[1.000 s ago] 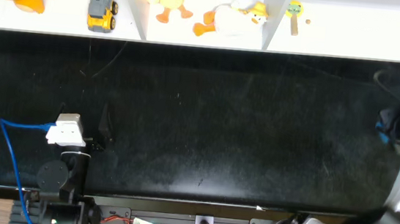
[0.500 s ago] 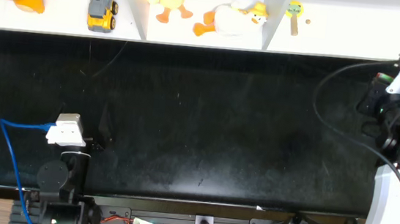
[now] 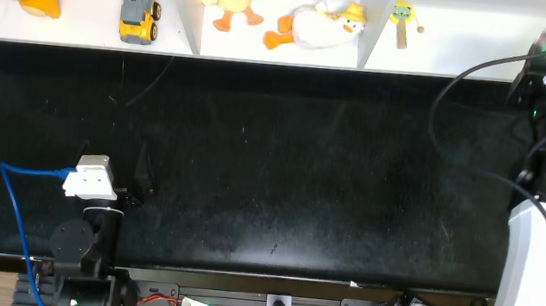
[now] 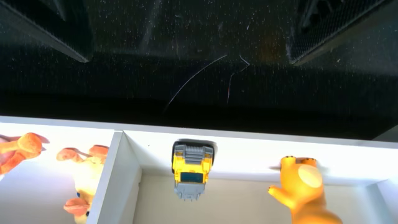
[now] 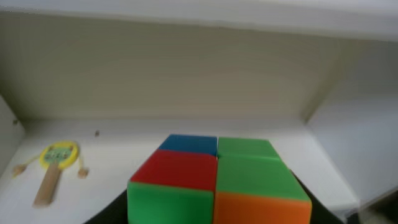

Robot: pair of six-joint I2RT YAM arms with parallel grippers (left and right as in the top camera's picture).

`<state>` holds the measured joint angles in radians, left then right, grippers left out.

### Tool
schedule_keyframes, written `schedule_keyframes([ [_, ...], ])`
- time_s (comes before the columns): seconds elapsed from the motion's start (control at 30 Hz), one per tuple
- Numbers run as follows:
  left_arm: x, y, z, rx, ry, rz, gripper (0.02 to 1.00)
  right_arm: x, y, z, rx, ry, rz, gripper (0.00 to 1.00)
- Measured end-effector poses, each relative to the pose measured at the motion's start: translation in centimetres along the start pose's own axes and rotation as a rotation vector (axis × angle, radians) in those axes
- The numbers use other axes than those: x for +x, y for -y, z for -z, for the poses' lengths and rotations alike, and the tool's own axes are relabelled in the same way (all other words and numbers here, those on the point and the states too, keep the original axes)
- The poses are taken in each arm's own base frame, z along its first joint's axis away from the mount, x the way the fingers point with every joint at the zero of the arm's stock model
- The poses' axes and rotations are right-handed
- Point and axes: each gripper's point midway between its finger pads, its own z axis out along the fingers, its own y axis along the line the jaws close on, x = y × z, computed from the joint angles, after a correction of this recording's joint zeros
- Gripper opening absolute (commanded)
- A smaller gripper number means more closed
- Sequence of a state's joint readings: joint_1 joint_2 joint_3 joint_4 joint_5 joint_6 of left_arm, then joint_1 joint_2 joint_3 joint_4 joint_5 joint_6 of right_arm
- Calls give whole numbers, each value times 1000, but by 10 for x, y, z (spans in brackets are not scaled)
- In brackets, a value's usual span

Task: Store Toys

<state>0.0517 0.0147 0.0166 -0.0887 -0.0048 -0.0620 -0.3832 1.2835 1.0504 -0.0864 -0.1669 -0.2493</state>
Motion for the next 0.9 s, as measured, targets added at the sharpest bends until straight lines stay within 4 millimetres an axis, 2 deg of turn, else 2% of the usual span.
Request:
schedule_keyframes([
  [0.07,0,0,0,0,0,0,998,-5,1,-8,3,117,46,47],
  [0.13,0,0,0,0,0,0,998,6,3,-23,1,179,76,45],
  [0.3,0,0,0,0,0,0,998,84,6,-83,-58,103,50,45],
  [0.37,0,0,0,0,-1,0,998,114,3,-97,-93,53,28,47],
  [0.43,0,0,0,0,-1,0,998,132,1,-109,-124,19,12,47],
  [0.5,0,0,0,0,-1,0,998,133,-2,-119,-153,23,2,47],
  [0.73,0,0,0,0,-1,0,998,89,-1,-138,-220,130,-18,47],
  [0.8,0,0,0,0,-1,0,998,86,-2,-143,-234,138,-24,45],
  [0.9,0,0,0,0,-1,0,998,94,-4,-150,-256,126,-37,38],
])
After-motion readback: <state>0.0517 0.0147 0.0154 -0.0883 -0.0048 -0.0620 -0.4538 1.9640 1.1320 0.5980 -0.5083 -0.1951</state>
